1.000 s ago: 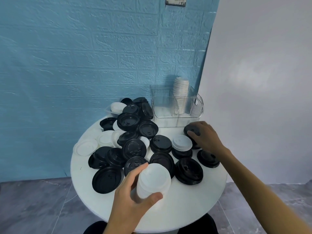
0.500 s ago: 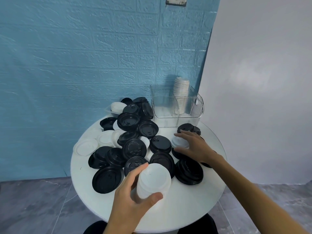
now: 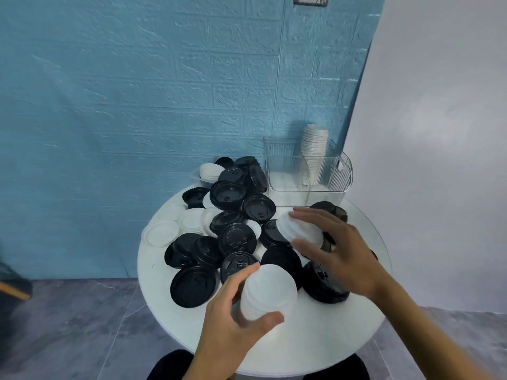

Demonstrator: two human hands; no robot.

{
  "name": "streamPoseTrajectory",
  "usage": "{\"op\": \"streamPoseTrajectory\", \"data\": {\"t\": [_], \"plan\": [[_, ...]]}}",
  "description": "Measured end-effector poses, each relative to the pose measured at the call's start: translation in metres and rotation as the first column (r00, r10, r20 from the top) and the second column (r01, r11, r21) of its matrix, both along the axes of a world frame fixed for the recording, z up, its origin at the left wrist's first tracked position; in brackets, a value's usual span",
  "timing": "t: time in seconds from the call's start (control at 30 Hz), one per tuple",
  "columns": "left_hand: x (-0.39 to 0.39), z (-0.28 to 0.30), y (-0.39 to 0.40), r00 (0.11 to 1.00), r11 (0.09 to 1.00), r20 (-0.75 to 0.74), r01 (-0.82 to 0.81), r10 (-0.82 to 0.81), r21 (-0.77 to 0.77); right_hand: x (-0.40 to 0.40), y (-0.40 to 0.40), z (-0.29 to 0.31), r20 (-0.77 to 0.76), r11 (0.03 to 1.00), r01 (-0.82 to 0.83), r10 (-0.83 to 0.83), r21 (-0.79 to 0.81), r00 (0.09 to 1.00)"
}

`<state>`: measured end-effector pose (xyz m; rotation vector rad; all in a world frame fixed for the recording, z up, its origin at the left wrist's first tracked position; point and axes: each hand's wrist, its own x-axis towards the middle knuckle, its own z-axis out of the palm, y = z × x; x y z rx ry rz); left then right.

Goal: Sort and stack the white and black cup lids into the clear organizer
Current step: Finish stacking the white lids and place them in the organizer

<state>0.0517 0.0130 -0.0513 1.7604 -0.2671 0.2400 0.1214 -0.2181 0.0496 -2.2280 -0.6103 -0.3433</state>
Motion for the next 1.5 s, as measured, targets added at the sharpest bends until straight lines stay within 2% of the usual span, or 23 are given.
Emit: {"op": "streamPoseTrajectory", "data": {"t": [0.1, 0.23, 0.47, 0.77, 0.97, 1.17, 1.23, 1.33, 1.4, 1.5], "plan": [[0.001, -0.001, 0.0, 1.0, 1.0, -0.015, 0.0, 0.0, -0.027, -0.037, 0.022, -0.003, 0.005, 0.992, -0.122, 0.122, 0.01, 0.992], [-0.001, 0.003, -0.003, 0.999, 0.998, -0.032, 0.004, -0.006, -0.068, -0.056, 0.039, -0.023, 0.003, 0.986, -0.164, 0.164, -0.034, 0.987], [0.001, -0.002, -0.002, 1.0, 0.999, -0.018, -0.019, 0.019, -0.05, -0.057, 0.044, -0.042, -0.023, 0.99, -0.141, 0.141, -0.009, 0.99], [-0.002, 0.0, -0.003, 0.999, 0.998, 0.002, -0.037, 0.037, -0.05, -0.061, 0.055, -0.064, 0.111, 0.987, -0.098, 0.084, 0.126, 0.99], [-0.004, 0.007, -0.002, 0.999, 1.0, 0.042, -0.022, 0.022, 0.003, -0.058, 0.055, -0.067, 0.165, 0.996, -0.084, 0.079, 0.025, 0.983], [-0.002, 0.004, 0.0, 1.0, 1.0, 0.018, -0.013, 0.013, -0.02, -0.052, 0.047, -0.044, 0.036, 0.989, -0.14, 0.141, -0.039, 0.989], [-0.001, 0.004, 0.0, 1.0, 1.0, 0.01, -0.011, 0.011, -0.024, -0.037, 0.046, -0.027, -0.013, 0.99, -0.142, 0.142, -0.005, 0.99], [-0.002, 0.005, 0.0, 1.0, 0.999, -0.001, -0.028, 0.028, -0.031, 0.002, 0.052, -0.009, -0.005, 0.995, -0.024, 0.024, 0.095, 1.0], [-0.002, 0.005, 0.0, 1.0, 0.999, -0.003, -0.021, 0.021, -0.036, 0.031, 0.063, -0.007, -0.063, 0.998, 0.045, -0.043, 0.036, 0.997], [-0.002, 0.005, 0.001, 1.0, 0.999, -0.01, -0.011, 0.01, -0.036, 0.065, 0.081, -0.014, -0.124, 0.983, 0.062, -0.084, -0.173, 0.989]]}}
